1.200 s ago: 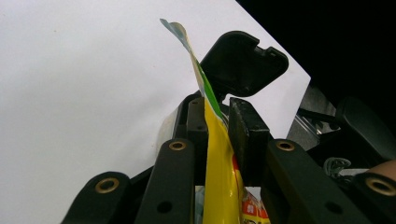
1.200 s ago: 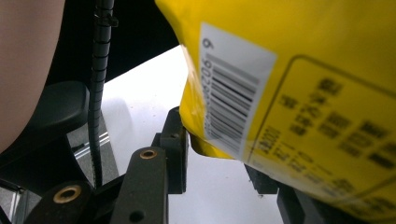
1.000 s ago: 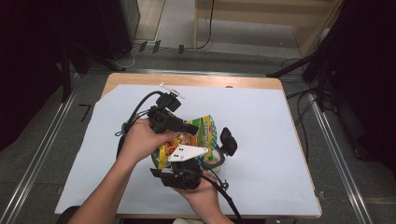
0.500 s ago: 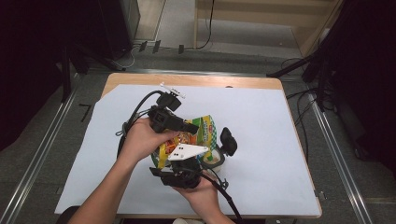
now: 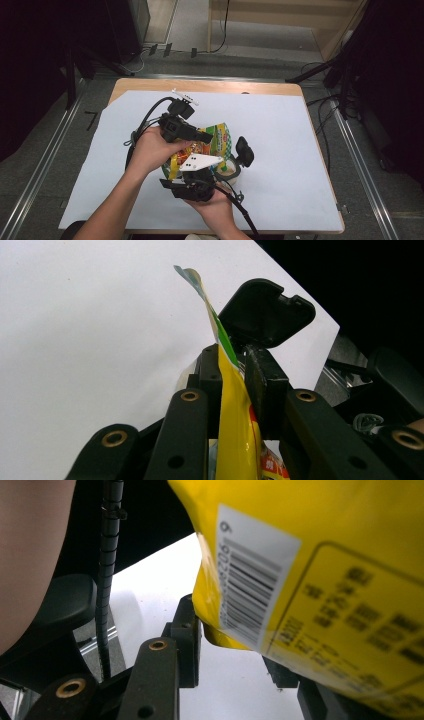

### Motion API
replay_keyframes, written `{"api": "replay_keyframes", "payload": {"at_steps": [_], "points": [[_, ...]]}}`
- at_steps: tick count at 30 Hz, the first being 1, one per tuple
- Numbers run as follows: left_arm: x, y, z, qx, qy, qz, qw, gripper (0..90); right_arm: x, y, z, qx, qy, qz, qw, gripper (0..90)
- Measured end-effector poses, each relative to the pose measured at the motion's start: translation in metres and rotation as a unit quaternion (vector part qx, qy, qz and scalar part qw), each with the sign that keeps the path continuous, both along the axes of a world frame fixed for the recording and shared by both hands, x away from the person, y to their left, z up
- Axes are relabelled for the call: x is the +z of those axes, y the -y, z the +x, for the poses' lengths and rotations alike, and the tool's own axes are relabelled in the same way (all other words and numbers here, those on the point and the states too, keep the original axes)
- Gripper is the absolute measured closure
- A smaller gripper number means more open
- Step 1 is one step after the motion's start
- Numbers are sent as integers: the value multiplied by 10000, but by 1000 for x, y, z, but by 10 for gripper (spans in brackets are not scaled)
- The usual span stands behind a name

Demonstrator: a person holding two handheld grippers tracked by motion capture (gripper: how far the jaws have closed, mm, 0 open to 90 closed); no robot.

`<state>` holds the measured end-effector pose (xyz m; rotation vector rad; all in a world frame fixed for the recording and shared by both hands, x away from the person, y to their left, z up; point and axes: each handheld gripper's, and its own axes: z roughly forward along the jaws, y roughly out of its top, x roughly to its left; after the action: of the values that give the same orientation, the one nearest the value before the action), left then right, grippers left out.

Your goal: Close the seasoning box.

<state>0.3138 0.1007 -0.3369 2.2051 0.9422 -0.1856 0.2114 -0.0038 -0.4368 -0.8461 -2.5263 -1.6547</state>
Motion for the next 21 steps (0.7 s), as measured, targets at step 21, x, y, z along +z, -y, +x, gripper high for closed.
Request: {"api": "replay_keyframes", "payload": {"at_steps": [21], "points": [[1, 2, 7, -42, -178, 2, 9998, 797, 4, 0, 3, 28, -87, -4, 10000, 653]]}}
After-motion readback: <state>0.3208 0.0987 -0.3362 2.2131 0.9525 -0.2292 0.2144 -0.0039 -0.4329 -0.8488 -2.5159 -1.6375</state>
